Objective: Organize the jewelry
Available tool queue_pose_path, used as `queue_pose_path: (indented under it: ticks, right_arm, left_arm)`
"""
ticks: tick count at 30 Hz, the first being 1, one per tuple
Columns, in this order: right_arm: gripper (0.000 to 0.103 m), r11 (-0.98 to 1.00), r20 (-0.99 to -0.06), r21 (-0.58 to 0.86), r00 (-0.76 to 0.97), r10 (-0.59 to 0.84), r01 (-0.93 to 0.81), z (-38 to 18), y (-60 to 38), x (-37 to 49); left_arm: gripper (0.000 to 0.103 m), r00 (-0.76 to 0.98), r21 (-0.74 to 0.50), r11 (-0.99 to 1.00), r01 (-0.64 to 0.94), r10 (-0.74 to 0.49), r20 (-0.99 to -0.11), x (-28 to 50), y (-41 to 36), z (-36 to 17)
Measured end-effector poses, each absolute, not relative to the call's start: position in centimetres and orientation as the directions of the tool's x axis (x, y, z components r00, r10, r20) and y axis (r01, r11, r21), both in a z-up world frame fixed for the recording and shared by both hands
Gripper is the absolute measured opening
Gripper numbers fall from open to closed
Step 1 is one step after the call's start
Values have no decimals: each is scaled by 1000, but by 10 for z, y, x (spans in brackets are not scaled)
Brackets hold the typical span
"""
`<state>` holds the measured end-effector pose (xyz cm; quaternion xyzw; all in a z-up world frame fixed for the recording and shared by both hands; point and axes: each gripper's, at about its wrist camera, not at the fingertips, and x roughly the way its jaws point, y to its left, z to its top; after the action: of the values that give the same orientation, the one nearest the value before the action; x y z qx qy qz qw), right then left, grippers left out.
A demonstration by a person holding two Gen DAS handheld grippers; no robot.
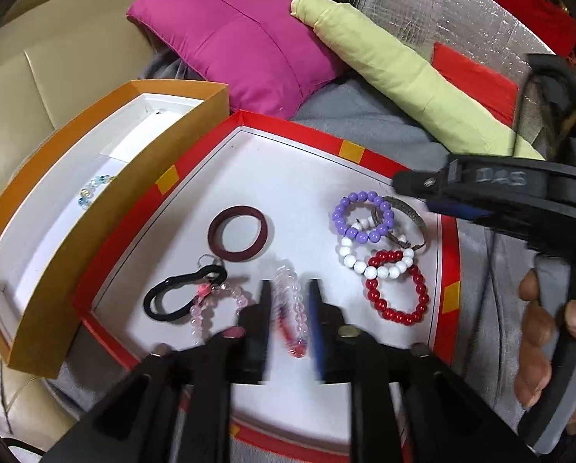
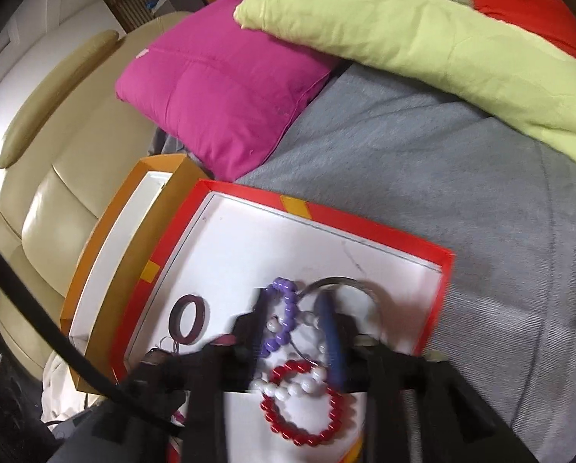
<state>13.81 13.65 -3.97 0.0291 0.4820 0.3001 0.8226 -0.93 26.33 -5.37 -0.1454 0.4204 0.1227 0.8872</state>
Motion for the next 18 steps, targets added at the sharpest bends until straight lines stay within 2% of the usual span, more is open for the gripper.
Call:
queue_pose_path:
  ticks: [1, 3, 4, 6, 9, 11, 13, 15, 18]
  right_arm:
    - [54, 821, -768, 332, 372, 521, -465, -35, 130, 134]
    - [54, 824, -769, 308, 386, 510, -476, -28, 122, 125]
    - [56, 825, -773, 287, 392, 500, -487, -24, 119, 120]
    - [73, 827, -771, 231, 422, 477, -513, -14, 110, 105]
    - [83, 814, -755, 145, 469, 458, -563, -1, 97, 76]
    - [90, 809, -749, 90, 496, 440, -581, 5, 87, 55]
    - [93, 792, -744, 62, 501, 443, -608, 9, 80, 37]
    - [97, 774, -740, 37, 504, 446, -632, 14, 73, 18]
    - [99, 765, -727, 24, 514, 455, -644, 19, 64, -2]
  left_arm:
    - [43, 621, -151, 928, -341, 102, -777, -12, 262, -51]
    - [62, 633, -132, 927, -350, 131, -763, -20, 258, -43]
    - [66, 635, -124, 927, -354, 142, -759, -23, 257, -39]
    - [74, 642, -101, 924, -369, 174, -747, -31, 254, -31]
    - [79, 633, -31, 904, -427, 274, -724, -46, 248, -19]
    - [79, 629, -14, 897, -443, 299, -717, -55, 244, -14]
    - [80, 628, -25, 888, -459, 304, -717, -65, 243, -10]
    - [89, 622, -24, 871, -490, 330, -710, -75, 241, -6]
    - [96, 618, -15, 854, -520, 364, -697, -86, 238, -2]
